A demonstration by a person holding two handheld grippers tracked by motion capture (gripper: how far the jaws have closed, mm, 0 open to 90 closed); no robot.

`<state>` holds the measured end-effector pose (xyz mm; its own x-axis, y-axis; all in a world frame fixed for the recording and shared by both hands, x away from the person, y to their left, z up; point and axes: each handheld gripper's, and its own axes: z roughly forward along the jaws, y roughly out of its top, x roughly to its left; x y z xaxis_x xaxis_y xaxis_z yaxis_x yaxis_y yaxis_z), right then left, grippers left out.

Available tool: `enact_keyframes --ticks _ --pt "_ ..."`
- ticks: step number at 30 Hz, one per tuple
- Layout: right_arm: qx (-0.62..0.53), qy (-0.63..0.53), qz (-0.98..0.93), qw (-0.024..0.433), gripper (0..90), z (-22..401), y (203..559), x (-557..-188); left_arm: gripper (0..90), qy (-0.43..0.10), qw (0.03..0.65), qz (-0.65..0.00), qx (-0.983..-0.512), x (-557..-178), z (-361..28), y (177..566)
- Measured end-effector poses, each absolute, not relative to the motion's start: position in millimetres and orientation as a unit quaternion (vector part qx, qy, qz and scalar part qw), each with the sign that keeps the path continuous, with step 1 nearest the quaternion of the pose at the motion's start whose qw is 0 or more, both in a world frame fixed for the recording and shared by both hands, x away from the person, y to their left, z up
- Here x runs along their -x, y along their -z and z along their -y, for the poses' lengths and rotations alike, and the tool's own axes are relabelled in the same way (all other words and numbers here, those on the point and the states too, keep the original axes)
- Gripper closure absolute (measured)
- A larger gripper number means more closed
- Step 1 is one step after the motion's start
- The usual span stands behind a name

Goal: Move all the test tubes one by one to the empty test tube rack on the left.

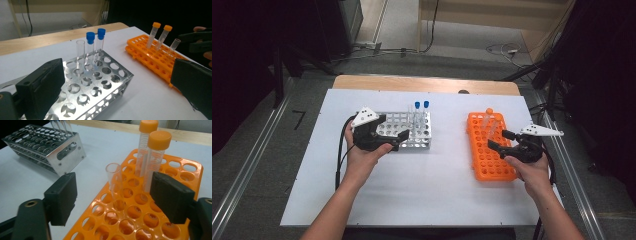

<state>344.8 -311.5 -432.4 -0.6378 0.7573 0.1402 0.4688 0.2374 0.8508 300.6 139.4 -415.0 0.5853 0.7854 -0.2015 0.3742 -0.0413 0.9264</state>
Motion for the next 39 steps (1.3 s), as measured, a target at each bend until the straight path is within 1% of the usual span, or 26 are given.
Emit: enact_keyframes --ticks 3,5,6,8,11,12,14,19,25,33,39 --pt "-0.397 -0.469 -0.774 0.153 27.9 310.8 435.6 -352.2 0.0 -0.181 0.563 -0.419 -0.689 -294.2 -142.4 420.6" --pt "-0.396 -0.471 -0.776 0.142 31.7 311.2 439.2 -356.7 0.0 -0.179 0.566 -0.422 -0.685 -291.6 -143.7 425.1" --pt "-0.393 -0.47 -0.778 0.138 34.3 310.8 440.7 -357.4 0.0 -0.179 0.563 -0.423 -0.687 -291.5 -143.9 427.1" --pt "-0.39 -0.467 -0.78 0.146 41.9 308.8 443.6 -356.9 0.0 -0.177 0.564 -0.426 -0.686 -291.1 -144.6 429.6" --pt "-0.393 -0.454 -0.788 0.135 49.2 306.1 448.3 -358.6 0.0 -0.173 0.569 -0.429 -0.68 -289.9 -145.5 432.5" --pt "-0.397 -0.448 -0.79 0.137 52.4 306.0 450.2 -359.0 0.0 -0.173 0.568 -0.429 -0.681 -289.5 -144.8 433.4" --pt "-0.401 -0.442 -0.791 0.138 56.0 306.7 453.9 -359.2 0.0 -0.172 0.568 -0.427 -0.682 -288.2 -142.7 434.9" --pt "-0.403 -0.437 -0.794 0.127 58.5 310.1 462.2 -360.2 0.0 -0.171 0.563 -0.423 -0.689 -286.3 -138.5 437.0" --pt "-0.395 -0.433 -0.801 0.124 64.6 308.7 463.6 -359.6 0.0 -0.168 0.561 -0.424 -0.691 -287.2 -136.0 438.8" --pt "-0.399 -0.411 -0.811 0.118 65.4 300.6 462.5 -362.5 0.0 -0.167 0.559 -0.422 -0.694 -287.4 -131.3 440.0" --pt "-0.401 -0.403 -0.812 0.129 67.4 296.5 459.8 -363.3 0.0 -0.167 0.557 -0.423 -0.695 -287.5 -131.4 440.4"
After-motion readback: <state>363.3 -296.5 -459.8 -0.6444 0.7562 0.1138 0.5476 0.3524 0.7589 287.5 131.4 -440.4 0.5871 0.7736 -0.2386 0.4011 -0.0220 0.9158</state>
